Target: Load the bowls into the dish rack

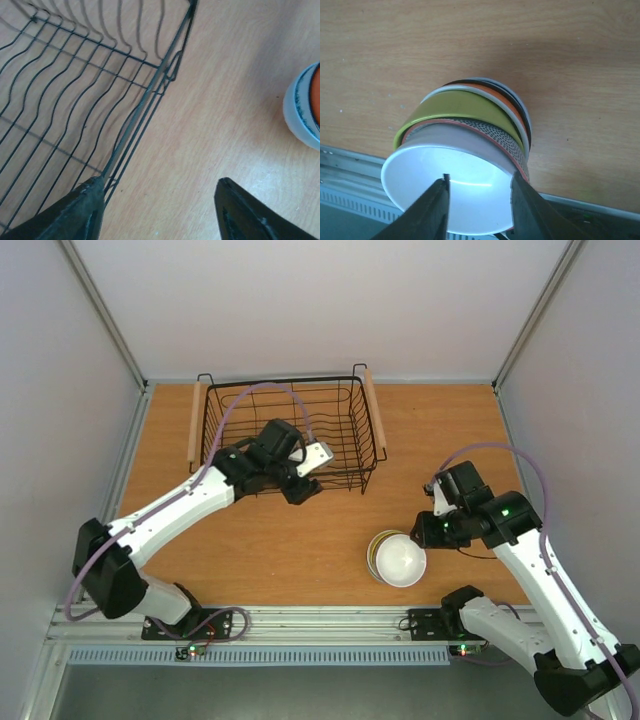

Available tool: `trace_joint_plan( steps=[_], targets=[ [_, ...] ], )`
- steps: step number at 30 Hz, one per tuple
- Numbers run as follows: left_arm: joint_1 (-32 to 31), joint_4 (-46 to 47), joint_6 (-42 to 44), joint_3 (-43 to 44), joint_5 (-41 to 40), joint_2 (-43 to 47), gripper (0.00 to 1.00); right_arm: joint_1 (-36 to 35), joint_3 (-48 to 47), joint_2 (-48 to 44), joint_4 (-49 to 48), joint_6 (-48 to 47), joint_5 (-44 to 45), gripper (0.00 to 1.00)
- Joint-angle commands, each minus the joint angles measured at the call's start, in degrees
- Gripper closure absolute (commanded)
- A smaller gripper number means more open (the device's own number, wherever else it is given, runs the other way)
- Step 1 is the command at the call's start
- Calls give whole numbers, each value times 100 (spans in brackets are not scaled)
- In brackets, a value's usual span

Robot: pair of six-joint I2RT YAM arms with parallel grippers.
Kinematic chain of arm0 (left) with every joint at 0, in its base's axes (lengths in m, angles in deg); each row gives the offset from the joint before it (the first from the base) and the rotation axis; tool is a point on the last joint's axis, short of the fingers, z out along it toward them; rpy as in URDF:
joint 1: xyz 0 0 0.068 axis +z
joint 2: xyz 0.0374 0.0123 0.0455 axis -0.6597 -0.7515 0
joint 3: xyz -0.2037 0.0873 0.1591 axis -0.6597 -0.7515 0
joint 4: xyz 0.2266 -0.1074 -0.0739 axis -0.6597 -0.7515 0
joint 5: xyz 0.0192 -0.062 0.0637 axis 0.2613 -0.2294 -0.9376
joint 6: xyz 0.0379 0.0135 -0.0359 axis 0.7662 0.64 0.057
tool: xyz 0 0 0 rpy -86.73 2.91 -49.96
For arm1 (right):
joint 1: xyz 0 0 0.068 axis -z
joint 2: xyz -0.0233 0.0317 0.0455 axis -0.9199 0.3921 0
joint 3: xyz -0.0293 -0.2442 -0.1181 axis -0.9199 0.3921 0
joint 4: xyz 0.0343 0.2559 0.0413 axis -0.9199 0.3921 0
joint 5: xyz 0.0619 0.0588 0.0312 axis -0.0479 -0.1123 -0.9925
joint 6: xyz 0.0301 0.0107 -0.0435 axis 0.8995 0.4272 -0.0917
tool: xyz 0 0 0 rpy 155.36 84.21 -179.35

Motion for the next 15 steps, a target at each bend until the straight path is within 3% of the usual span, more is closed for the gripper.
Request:
trace_joint_plan(
  steps=[1,4,15],
  targets=[
    [-512,-268,-216,549,120,-499,34,-116,-9,-234,-274,304,288,62],
    [-1019,-348,-189,897,46,-721,29,-117,-100,-464,-65,743,956,58],
    [-1939,-748,5,1926,-237,-1471,28,-117,-215,-1350,242,1400,3156,45]
  ],
)
